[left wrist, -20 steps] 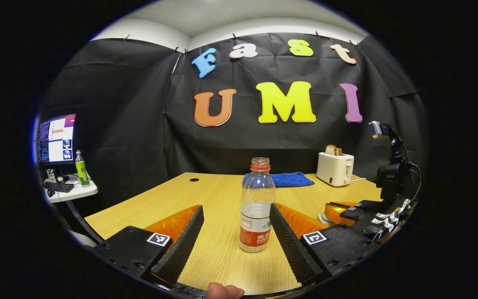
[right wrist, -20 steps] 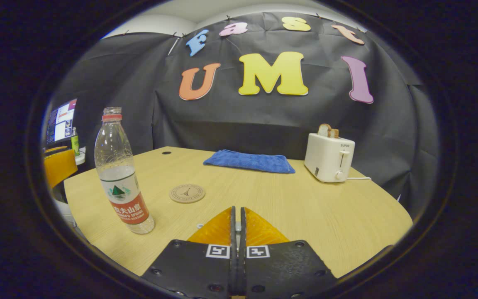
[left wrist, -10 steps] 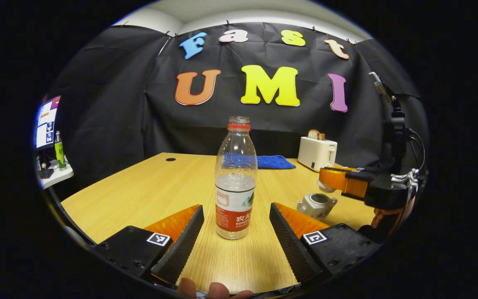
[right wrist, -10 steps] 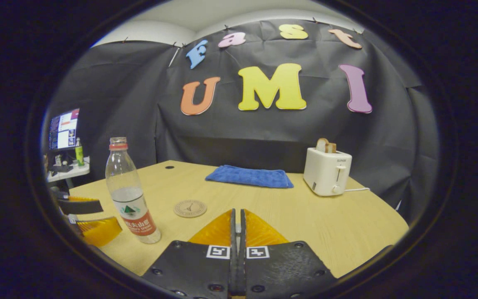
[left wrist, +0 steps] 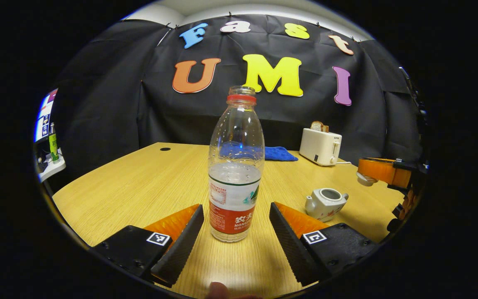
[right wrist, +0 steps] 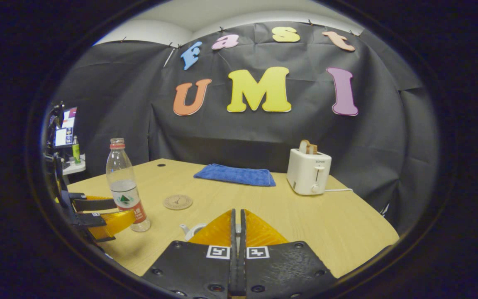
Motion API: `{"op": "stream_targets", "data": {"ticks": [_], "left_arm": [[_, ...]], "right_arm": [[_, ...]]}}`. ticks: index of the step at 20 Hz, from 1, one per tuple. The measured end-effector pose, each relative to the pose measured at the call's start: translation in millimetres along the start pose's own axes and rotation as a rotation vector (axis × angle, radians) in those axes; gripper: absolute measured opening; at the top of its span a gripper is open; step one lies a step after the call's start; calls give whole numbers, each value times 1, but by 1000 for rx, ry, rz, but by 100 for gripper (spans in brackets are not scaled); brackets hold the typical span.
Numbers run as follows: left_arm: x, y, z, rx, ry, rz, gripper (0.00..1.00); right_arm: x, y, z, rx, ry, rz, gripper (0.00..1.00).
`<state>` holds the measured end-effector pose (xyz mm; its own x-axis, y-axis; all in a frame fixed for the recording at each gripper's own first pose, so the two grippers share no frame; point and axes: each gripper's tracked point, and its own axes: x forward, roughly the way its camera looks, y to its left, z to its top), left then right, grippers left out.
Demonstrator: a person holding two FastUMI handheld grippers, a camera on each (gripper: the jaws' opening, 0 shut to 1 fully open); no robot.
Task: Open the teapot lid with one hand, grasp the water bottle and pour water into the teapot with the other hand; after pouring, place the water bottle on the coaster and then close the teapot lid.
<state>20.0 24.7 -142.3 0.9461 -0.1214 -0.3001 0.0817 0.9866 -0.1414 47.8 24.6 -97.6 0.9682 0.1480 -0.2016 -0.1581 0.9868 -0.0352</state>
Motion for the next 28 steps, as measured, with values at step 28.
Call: {"op": "stream_targets", "data": {"ticks": [28], "left_arm": [[4, 51, 66, 1163, -47, 335, 72]], "right_arm": [[-29, -64, -10, 20, 6, -5, 0]]}}
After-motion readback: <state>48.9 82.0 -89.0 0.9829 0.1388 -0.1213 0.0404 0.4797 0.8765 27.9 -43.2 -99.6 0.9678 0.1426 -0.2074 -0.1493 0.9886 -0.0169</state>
